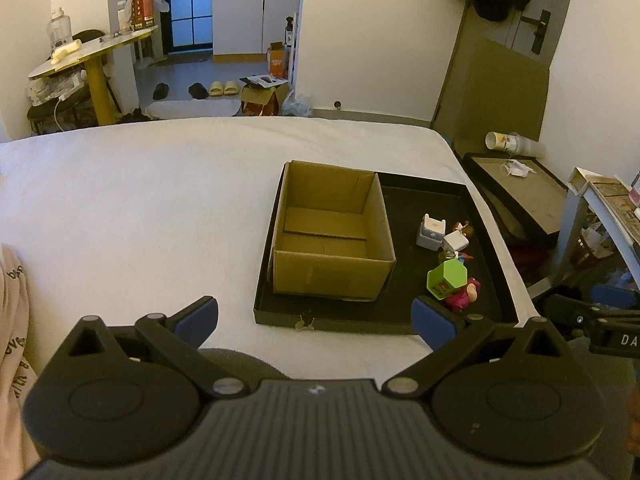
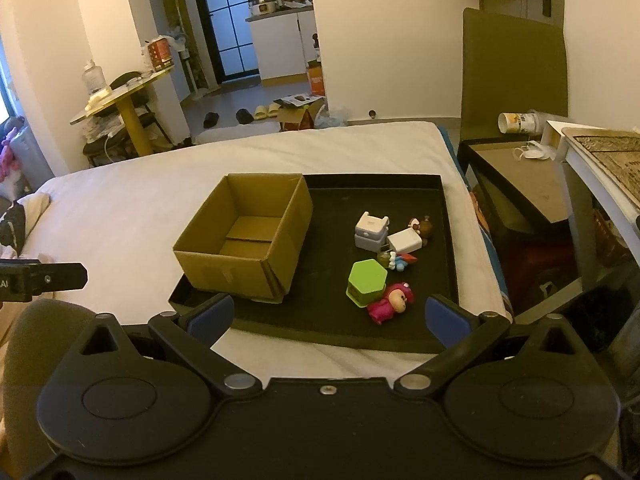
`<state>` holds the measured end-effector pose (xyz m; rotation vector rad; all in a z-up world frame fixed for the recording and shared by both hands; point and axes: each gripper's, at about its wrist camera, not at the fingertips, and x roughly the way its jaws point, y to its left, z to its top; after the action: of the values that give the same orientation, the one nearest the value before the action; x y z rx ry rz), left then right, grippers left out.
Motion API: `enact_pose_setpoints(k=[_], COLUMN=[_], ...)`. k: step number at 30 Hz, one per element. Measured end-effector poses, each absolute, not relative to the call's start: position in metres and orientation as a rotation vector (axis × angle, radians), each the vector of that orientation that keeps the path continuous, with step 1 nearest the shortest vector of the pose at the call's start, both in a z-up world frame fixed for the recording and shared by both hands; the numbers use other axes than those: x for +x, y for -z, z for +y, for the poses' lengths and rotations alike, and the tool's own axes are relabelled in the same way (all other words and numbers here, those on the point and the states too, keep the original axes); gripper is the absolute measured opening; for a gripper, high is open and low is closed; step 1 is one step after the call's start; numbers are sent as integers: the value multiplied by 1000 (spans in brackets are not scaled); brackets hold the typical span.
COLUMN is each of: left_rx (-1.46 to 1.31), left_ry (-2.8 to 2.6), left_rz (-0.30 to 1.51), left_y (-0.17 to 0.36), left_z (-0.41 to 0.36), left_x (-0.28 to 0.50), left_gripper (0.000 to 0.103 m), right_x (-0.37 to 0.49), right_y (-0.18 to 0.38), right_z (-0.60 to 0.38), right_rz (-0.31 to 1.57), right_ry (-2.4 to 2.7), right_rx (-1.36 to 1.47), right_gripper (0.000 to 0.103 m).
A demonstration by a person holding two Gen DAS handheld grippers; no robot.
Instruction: Organize rigid objects
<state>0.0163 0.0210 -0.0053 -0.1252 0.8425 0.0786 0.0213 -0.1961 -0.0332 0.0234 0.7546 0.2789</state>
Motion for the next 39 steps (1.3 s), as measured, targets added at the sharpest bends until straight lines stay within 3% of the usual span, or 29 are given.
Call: enact_pose_setpoints(k=[31, 39], left_rx=[-144, -161], left_ry=[-116, -122], left_rz=[900, 921], left_y=[28, 37], left_z=[24, 26], left_x=[75, 95], left_gripper=[100, 99], right_x=[76, 93], right_y=[62, 73], right_z=[-222, -230], right_rz=[816, 842], right_ry=[-208, -193], right_rx=[101, 135], right_gripper=[103, 94])
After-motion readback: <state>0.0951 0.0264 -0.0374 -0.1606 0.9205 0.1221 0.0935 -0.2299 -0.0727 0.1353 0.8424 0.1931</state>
